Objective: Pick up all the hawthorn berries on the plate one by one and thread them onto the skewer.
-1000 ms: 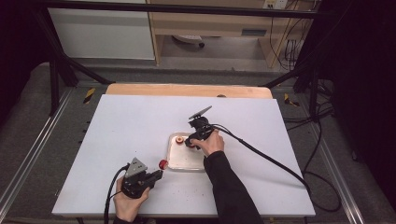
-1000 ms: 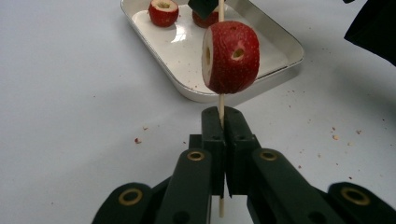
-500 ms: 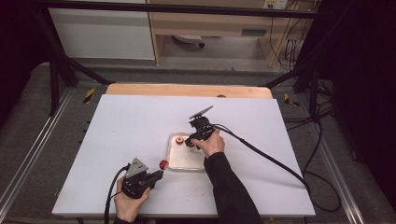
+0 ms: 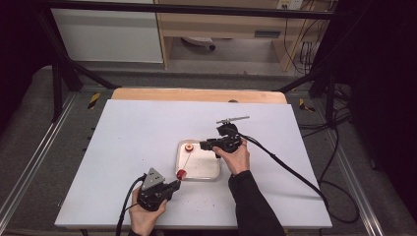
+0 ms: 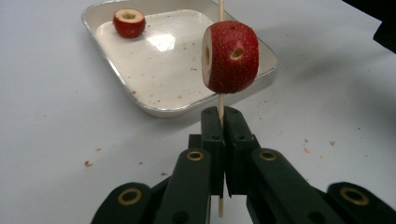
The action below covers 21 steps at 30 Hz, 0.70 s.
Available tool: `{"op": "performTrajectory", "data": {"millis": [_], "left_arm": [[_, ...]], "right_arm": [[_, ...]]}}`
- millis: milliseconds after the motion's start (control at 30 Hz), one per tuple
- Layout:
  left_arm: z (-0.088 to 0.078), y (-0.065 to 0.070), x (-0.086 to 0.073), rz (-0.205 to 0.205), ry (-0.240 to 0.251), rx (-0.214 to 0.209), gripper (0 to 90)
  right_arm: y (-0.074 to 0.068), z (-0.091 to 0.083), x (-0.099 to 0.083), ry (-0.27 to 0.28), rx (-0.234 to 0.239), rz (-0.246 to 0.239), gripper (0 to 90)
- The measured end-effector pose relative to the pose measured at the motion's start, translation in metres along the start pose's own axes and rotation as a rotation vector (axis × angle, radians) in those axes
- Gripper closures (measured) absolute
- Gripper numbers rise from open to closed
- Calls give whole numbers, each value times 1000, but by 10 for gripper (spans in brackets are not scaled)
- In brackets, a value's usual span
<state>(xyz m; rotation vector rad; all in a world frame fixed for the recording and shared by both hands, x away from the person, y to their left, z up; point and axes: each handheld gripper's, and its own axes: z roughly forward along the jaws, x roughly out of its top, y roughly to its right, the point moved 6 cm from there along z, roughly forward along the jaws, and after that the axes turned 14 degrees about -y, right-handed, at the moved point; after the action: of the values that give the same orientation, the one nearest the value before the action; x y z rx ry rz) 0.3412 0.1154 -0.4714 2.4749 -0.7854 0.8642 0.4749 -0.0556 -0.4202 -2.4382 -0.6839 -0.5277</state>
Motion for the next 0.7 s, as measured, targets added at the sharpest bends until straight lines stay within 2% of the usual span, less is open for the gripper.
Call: {"op": "performTrajectory", "data": {"millis": [167,333,467,567,700], "left_arm": [[6,13,4,5,2,-4,881],[12,26,7,4,-1,-27,881],[17,36,10,-5,-5,-48,881],[20,41,12,-13,-9,-60,881],[21,46,16,-34,-10,-78,881]], "right_arm": [[0,-16,-12,134,52,11,605],[0,-27,-23,265,114,32,605],[1,-32,-31,357,136,29,606],[0,-35,-35,408,134,7,605],[-2,-36,-38,453,112,-61,606]]}}
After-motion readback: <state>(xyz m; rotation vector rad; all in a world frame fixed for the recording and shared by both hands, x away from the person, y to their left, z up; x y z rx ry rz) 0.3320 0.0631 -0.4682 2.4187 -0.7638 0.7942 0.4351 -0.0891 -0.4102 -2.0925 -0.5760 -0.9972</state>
